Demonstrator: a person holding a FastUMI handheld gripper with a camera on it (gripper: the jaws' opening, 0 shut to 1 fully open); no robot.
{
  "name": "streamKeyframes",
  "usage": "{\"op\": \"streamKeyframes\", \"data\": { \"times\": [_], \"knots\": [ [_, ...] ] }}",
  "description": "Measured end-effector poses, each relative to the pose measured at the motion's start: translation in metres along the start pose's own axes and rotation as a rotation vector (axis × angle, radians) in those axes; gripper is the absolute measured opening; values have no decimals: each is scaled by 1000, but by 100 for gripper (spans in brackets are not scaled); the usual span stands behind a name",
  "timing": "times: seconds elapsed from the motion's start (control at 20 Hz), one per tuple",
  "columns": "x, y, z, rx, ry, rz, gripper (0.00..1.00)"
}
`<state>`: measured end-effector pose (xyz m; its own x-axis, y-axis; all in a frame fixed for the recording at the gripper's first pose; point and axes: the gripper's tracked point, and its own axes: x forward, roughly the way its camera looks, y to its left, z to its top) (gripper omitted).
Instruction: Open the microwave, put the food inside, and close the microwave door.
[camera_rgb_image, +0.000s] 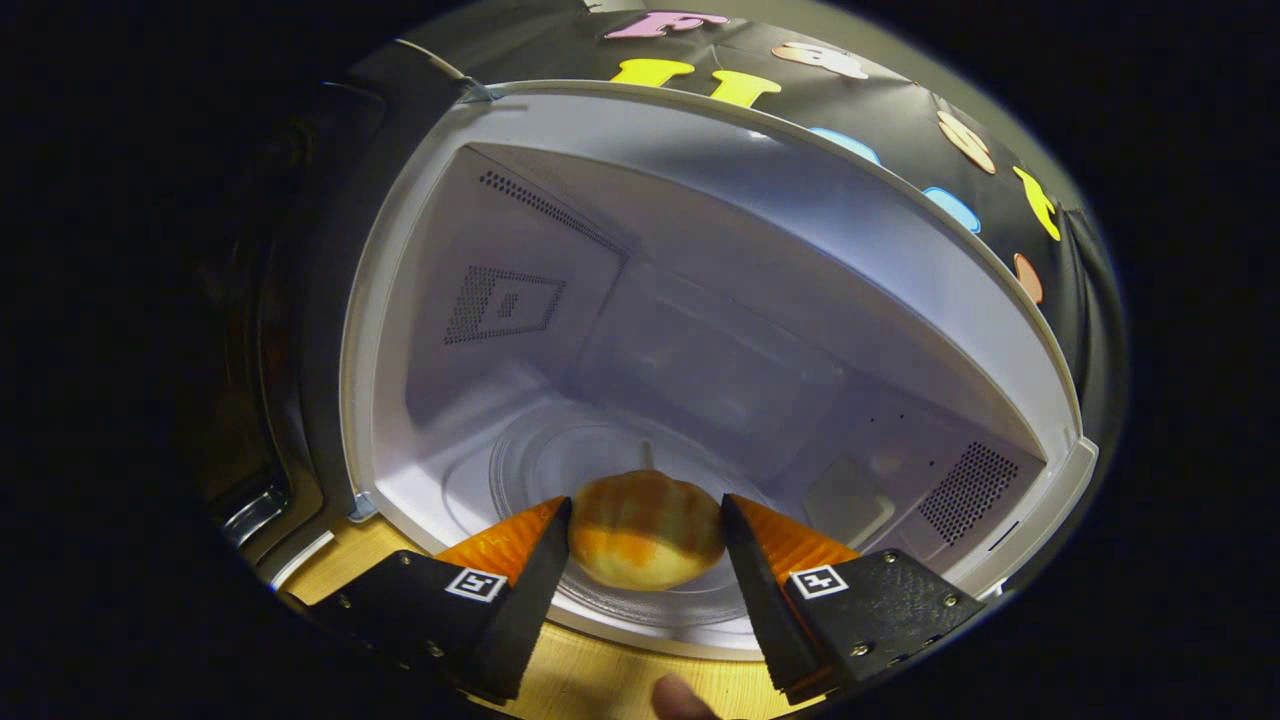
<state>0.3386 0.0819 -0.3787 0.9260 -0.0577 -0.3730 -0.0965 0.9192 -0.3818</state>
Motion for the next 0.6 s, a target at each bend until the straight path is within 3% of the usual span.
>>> {"op": "streamKeyframes", "data": {
  "times": [0.1, 0.2, 0.4, 0.6],
  "knots": [
    [-3, -10, 4, -10, -17, -46, 96],
    [-4, -10, 5, 1, -15, -39, 96],
    [-32, -3, 16, 91, -33, 49, 97],
    [-96, 5, 29, 190, -66, 201, 97]
  ]
}}
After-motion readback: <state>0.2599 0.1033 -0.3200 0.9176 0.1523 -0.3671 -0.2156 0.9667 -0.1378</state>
